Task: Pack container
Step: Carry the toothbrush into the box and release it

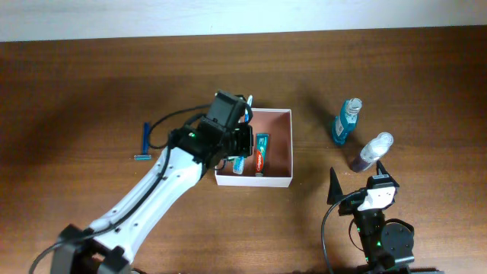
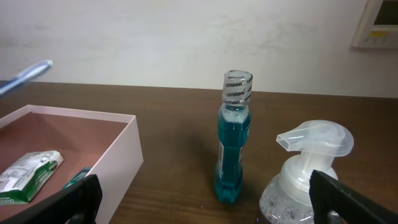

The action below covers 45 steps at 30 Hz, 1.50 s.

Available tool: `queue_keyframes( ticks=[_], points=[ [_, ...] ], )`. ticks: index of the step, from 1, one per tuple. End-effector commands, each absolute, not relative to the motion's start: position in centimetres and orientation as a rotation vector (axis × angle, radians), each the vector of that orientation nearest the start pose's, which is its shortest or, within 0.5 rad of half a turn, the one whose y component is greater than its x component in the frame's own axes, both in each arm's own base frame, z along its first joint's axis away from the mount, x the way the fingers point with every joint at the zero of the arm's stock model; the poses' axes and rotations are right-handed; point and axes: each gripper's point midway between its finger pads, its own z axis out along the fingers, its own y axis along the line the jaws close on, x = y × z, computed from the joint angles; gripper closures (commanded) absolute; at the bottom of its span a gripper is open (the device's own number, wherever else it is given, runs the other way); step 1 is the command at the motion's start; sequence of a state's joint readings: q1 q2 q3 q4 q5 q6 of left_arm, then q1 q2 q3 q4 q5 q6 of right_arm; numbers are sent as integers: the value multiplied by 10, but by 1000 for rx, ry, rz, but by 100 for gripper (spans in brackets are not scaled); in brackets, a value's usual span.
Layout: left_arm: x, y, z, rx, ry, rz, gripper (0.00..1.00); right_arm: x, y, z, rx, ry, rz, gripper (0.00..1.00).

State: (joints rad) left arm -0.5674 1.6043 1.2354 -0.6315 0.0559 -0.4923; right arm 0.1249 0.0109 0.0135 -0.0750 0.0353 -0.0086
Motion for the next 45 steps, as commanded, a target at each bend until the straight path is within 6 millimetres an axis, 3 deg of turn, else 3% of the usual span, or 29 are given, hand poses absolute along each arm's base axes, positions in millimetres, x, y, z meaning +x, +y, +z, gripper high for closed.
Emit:
queue_keyframes(
  ticks=[1,6,19,32,37,38,39,40,45],
  points=[
    [350,-224,131,71,2641,-388,99,245,23,156,-83,1646,50,2],
    [354,-211,121,31,2652,-277,99,245,23,156,-83,1646,50,2],
    [354,-209,80,34,2740,-198,99,245,23,156,-83,1646,50,2],
    [357,-203,75,24,2736,-134,98,245,23,156,-83,1646,50,2],
    [356,-202,62,27,2764,-111,98,245,23,156,-83,1646,50,2],
    [356,-202,59,28,2770,-107,97,245,23,156,-83,1646,50,2],
    [355,-201,56,28,2777,-101,82,245,23,156,-83,1646,50,2],
    [355,-201,55,29,2778,-100,76,245,23,156,-83,1646,50,2],
    [361,-207,61,30,2761,-129,67,245,23,156,-83,1646,50,1]
  ],
)
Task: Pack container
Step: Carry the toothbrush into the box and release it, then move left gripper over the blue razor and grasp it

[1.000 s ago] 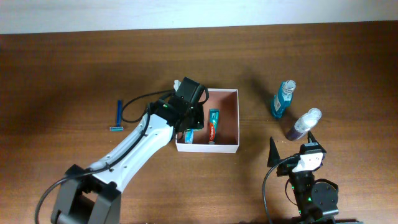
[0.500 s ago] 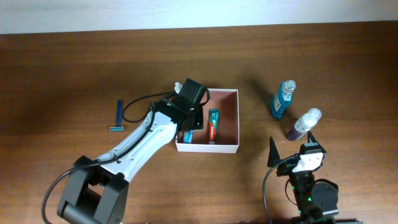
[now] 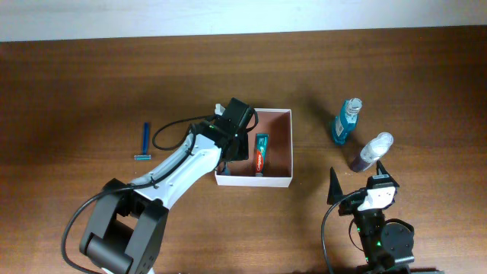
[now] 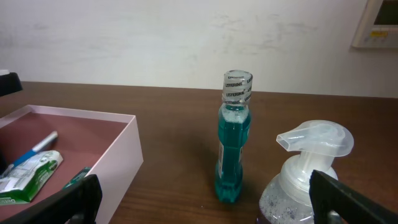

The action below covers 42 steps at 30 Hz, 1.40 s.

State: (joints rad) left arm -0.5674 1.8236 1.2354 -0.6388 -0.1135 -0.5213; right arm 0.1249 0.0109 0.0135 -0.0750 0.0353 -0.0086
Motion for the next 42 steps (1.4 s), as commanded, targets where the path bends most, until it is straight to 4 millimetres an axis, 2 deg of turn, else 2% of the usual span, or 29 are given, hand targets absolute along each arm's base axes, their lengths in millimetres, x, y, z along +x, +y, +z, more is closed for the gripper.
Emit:
queue_keyframes(
  ticks=[1,3,6,9,12,13,14,15,18,21,25,29,33,37,42],
  points=[
    [360,-212,65,37,2769,-165,67,245,23,156,-83,1646,50,2],
    [360,-221,79,54,2781,-224,67,245,23,156,-83,1646,50,2],
    [366,-227,117,84,2762,-246,66,245,23,156,-83,1646,50,2],
    [371,-226,156,217,2711,-223,66,245,23,156,-83,1646,50,2],
    [372,-215,180,348,2679,-185,66,245,23,156,-83,1646,50,2],
    [372,-211,182,365,2677,-176,62,245,23,156,-83,1646,50,2],
    [372,-204,185,384,2675,-161,60,245,23,156,-83,1646,50,2],
    [371,-188,186,382,2693,-133,58,245,23,156,-83,1646,50,2],
    [367,-152,181,302,2773,-80,54,245,23,156,-83,1646,50,2],
    [371,-115,176,219,2816,-35,48,245,23,156,-83,1646,50,2],
    [379,-72,175,62,2837,-7,37,245,23,156,-83,1646,50,2],
    [379,-35,170,-30,2863,21,31,245,23,156,-83,1646,50,2],
    [373,-14,155,-39,2898,46,31,245,23,156,-83,1646,50,2],
    [372,-7,137,-31,2908,55,31,245,23,156,-83,1646,50,2],
    [377,0,95,-56,2874,58,25,245,23,156,-83,1646,50,2]
  ],
)
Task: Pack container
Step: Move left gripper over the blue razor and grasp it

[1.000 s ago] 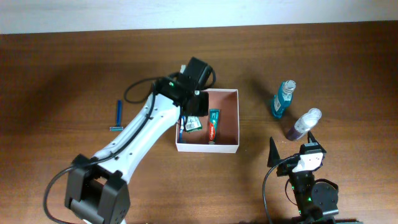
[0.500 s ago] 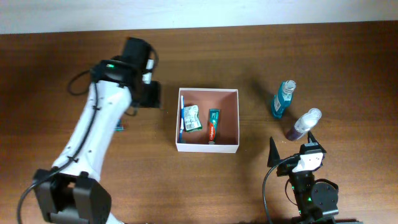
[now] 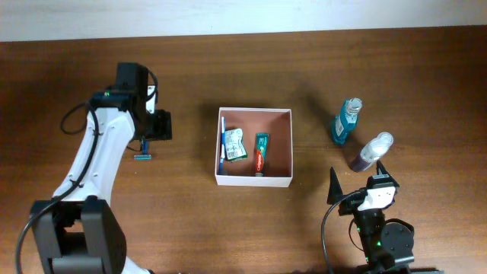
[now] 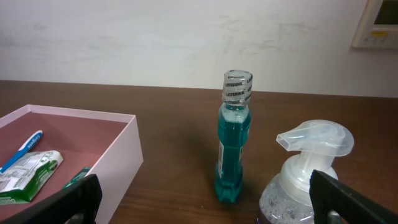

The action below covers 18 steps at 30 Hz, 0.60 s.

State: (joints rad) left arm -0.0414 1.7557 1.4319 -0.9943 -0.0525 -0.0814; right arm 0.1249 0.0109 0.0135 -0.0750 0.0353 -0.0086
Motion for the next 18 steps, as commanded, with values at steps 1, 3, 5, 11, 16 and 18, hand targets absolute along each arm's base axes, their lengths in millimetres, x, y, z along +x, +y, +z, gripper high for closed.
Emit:
queue_keyframes(
  ticks=[1,3,5,11,16,18],
  points=[
    [377,2,85,-56,2863,62,25,245,23,156,-83,1646,50,2],
    [377,4,76,-36,2857,65,25,245,23,156,-83,1646,50,2],
    [378,6,65,13,2843,75,26,245,23,156,-83,1646,50,2],
    [379,7,46,131,2808,94,25,245,23,156,-83,1646,50,2],
    [379,17,34,109,2808,101,24,245,23,156,-83,1646,50,2],
    [381,22,32,88,2805,102,24,245,23,156,-83,1646,50,2]
  ],
)
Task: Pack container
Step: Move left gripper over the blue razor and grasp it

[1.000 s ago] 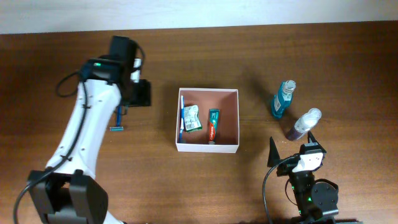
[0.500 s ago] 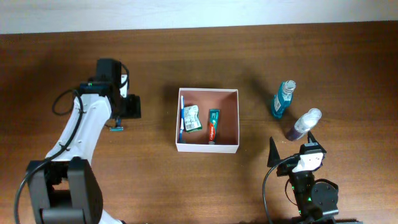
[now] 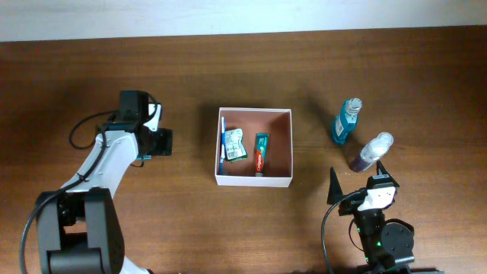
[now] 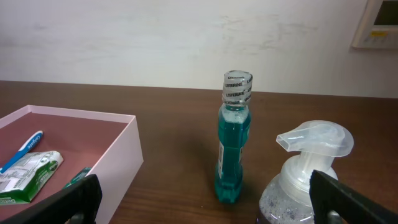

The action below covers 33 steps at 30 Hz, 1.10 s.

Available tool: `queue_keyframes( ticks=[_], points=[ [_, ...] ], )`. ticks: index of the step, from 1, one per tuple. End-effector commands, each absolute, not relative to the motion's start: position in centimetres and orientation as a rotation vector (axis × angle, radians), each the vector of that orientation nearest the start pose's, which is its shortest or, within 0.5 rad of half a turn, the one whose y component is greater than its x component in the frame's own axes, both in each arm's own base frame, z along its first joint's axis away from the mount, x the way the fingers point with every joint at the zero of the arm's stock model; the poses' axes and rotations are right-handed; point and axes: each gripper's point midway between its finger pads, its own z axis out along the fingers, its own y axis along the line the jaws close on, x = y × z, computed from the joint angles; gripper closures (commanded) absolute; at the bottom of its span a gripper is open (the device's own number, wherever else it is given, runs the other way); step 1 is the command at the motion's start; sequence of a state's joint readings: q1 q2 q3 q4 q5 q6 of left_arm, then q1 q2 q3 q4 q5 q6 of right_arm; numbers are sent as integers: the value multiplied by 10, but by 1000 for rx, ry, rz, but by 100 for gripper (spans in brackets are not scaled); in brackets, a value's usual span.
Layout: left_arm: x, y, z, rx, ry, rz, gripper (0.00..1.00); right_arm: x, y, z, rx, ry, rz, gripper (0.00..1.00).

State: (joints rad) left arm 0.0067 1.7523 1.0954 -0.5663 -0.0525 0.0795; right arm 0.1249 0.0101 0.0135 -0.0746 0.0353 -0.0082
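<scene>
A pink-lined white box stands mid-table. In it lie a blue toothbrush, a green packet and a toothpaste tube. My left gripper hovers left of the box, over a blue razor whose lower end just shows; its jaws look open and empty. A teal mouthwash bottle and a clear pump bottle stand right of the box. My right gripper rests open at the front, facing both bottles.
The mouthwash bottle and the pump bottle stand close together near the right arm's base. A pale wall runs along the table's far edge. Dark wooden tabletop surrounds the box.
My left gripper has shifted slightly toward the table's front and now covers most of the razor. The box, its contents, both bottles and the right arm are unchanged.
My left gripper first held the blue toothbrush over the box's left side. Then it was low in the box with the toothbrush lying inside. Later the toothbrush lay alone in the box and the gripper was out left by the razor, where it now hovers.
</scene>
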Motion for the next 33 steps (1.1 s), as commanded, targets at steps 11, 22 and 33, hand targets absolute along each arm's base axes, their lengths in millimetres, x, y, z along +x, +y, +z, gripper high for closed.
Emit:
queue_keyframes(
  ticks=[11,22,33],
  points=[
    [378,22,-23,193,2894,5,24,245,23,156,-83,1646,50,2],
    [374,35,-33,175,2929,108,72,245,23,156,-83,1646,50,1],
    [374,34,-33,137,2933,102,87,245,23,156,-83,1646,50,2]
  ],
)
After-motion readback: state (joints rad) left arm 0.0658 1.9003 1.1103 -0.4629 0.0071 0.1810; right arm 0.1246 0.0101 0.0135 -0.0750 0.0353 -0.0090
